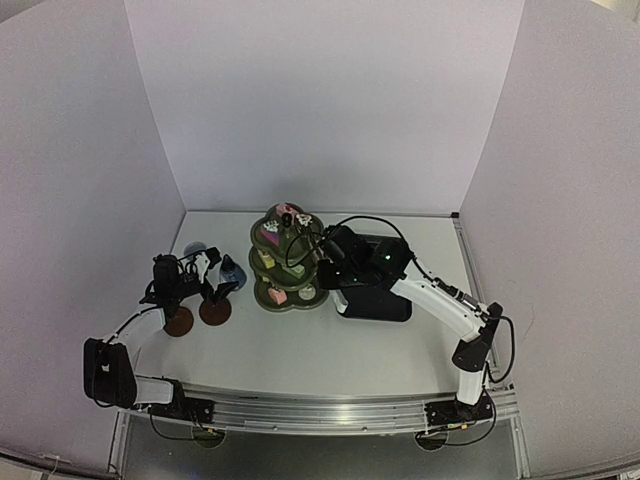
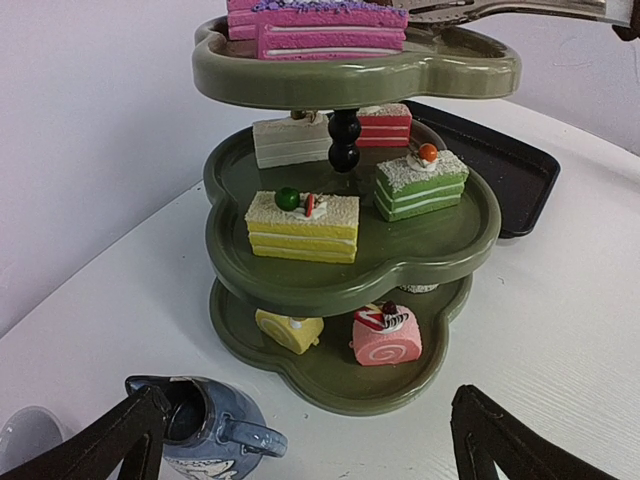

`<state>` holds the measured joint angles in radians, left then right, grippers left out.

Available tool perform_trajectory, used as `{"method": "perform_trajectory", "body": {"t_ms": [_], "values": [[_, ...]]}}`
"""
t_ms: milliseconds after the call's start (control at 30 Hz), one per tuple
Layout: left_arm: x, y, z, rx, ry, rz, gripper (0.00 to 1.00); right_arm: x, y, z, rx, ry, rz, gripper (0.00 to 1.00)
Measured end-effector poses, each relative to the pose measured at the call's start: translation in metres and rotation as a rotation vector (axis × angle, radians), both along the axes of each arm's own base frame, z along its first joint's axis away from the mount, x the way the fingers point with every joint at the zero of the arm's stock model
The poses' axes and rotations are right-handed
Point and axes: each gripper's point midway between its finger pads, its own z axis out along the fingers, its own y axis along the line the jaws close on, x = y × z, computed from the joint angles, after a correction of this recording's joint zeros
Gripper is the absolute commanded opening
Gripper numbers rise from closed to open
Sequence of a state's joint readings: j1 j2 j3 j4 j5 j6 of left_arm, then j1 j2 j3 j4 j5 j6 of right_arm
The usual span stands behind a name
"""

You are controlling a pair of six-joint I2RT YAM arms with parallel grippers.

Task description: Serve the afternoon tea

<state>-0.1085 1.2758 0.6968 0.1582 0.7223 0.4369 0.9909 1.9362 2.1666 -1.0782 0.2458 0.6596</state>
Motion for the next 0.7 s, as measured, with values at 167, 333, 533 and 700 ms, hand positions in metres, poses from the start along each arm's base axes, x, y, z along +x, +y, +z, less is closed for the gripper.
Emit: {"method": "perform_trajectory", "body": {"t_ms": [167, 333, 533, 700], "values": [[0.0, 0.0, 0.0, 0.0, 0.0, 0.0, 0.99, 0.001, -0.001, 0.0, 0.004, -0.001, -0.026, 0.1], [0.0, 0.0, 0.0, 0.0, 0.0, 0.0, 0.99, 0.0, -0.002, 0.0, -0.001, -0.002, -0.04, 0.12], [0.0, 0.0, 0.0, 0.0, 0.0, 0.0, 0.99, 0.0, -0.005, 0.001, -0.004, 0.002, -0.06, 0.24], [0.0, 0.0, 0.0, 0.0, 0.0, 0.0, 0.99, -0.001, -0.006, 0.012, 0.013, -0.006, -0.057, 0.29]]}}
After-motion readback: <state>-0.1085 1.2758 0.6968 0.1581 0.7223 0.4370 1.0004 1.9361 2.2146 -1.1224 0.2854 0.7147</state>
